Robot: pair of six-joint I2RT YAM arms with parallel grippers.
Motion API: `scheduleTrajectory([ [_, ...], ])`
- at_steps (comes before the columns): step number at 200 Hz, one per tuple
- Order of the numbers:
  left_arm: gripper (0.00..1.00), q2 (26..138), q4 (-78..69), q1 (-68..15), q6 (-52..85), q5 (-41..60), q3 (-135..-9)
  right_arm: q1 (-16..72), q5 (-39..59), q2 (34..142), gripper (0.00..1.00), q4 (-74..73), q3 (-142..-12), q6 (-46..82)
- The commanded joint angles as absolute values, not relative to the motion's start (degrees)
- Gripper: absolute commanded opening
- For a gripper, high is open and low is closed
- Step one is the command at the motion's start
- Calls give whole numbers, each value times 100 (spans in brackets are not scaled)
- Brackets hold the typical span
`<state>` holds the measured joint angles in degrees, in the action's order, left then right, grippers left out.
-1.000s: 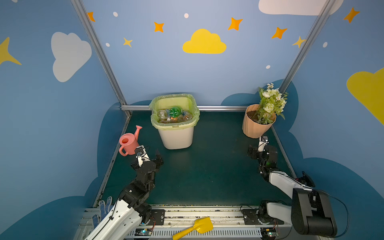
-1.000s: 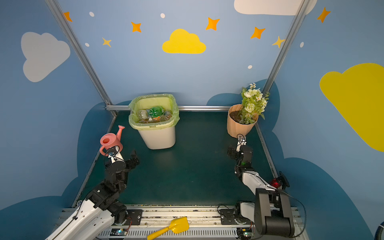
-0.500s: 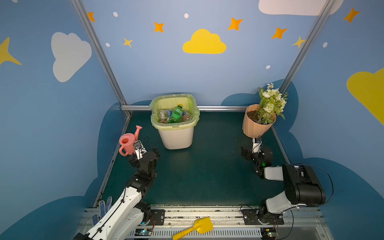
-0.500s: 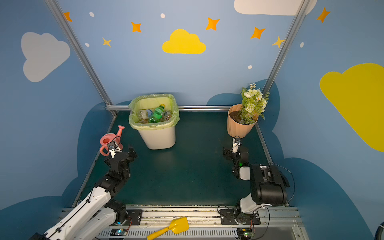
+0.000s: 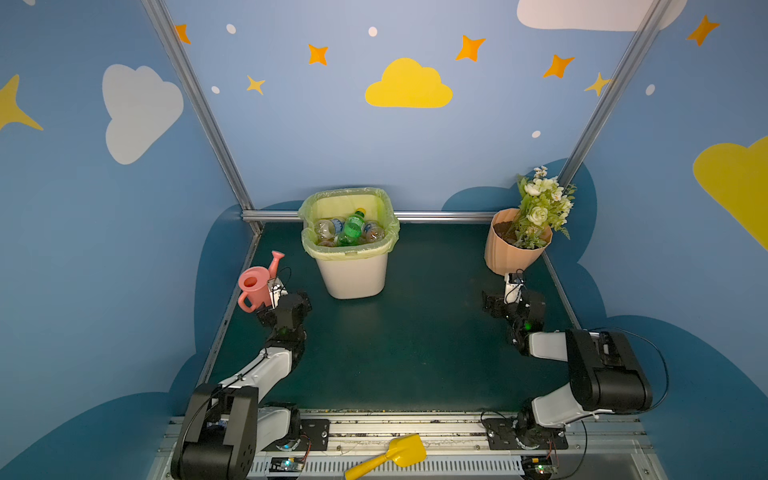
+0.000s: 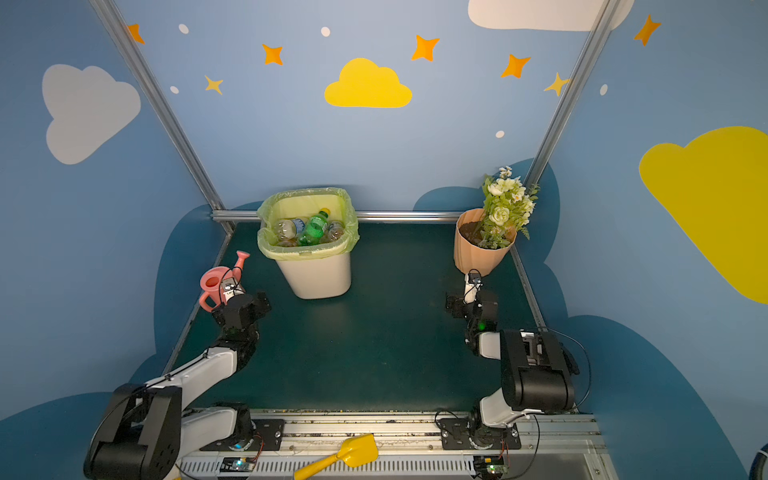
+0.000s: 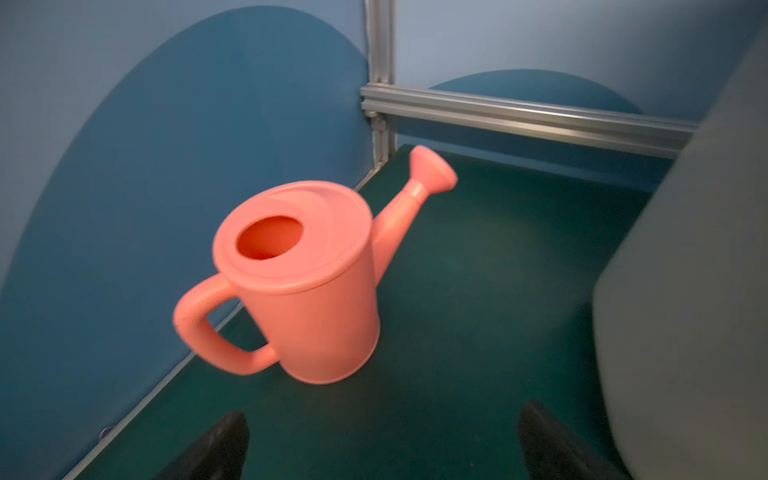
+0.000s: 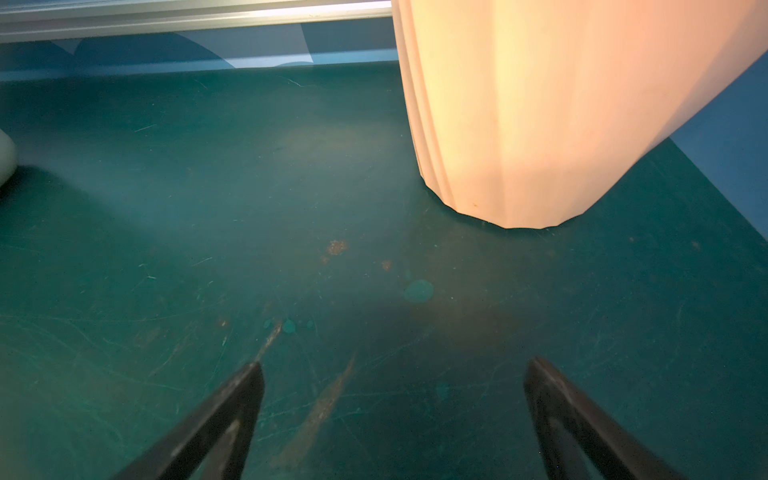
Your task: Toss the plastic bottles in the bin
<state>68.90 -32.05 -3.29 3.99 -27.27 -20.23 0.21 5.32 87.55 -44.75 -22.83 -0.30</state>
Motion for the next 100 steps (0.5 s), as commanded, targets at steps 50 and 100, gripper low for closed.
scheduleTrajectory([
  [50, 100, 6978, -3491, -219, 26, -1419, -2283, 35, 580, 8649, 97, -4419, -2382, -74],
  [100, 100, 7109, -3265, -229, 230, -1380, -2263, 37, 587, 8653, 97, -4414, -2382, -70],
])
